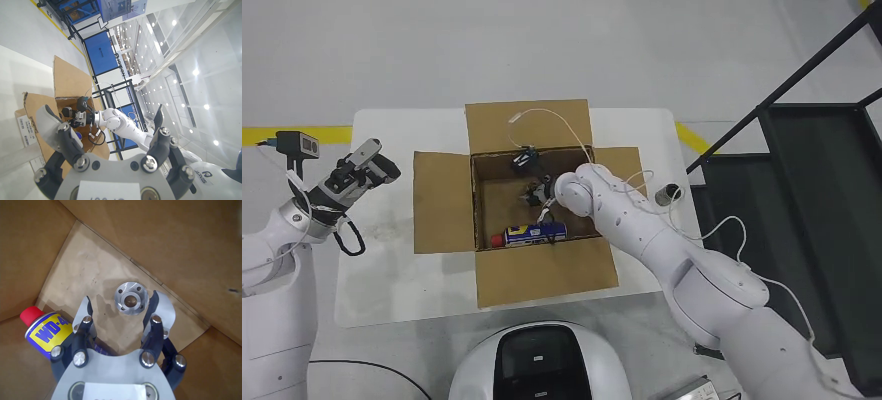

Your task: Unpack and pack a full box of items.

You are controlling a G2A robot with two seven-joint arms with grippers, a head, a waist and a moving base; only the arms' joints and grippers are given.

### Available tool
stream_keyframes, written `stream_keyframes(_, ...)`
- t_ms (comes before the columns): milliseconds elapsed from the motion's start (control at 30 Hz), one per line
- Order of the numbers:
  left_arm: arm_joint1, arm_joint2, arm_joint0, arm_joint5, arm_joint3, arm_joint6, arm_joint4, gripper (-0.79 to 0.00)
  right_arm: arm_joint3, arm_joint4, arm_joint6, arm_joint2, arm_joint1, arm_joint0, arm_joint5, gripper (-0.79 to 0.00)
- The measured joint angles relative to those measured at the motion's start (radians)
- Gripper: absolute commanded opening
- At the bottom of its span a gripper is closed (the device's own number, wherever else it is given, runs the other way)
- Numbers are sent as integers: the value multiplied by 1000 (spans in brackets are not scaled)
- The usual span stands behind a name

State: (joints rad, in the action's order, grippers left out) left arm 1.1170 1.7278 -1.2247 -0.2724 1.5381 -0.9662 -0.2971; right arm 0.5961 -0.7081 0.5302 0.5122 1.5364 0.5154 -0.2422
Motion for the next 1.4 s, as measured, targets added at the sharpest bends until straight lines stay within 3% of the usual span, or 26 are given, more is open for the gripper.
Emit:
stream_keyframes(467, 0, 0, 0, 0, 0, 0, 0, 0, -98, -35, -37, -9, 57, -19, 31, -428)
stream_keyframes(533, 0, 0, 0, 0, 0, 0, 0, 0, -107, -49, -41, -13, 64, -22, 36, -573)
stream_keyframes(600, 0, 0, 0, 0, 0, 0, 0, 0, -113, -64, -50, -17, 70, -24, 41, -785)
stream_keyframes(1033, 0, 0, 0, 0, 0, 0, 0, 0, -91, -138, -111, -7, 81, -19, 50, -785)
stream_keyframes(1267, 0, 0, 0, 0, 0, 0, 0, 0, 4, -169, -90, 30, 45, 11, 8, -785)
stream_keyframes(1400, 0, 0, 0, 0, 0, 0, 0, 0, 114, -204, -62, 73, 2, 41, -51, -785)
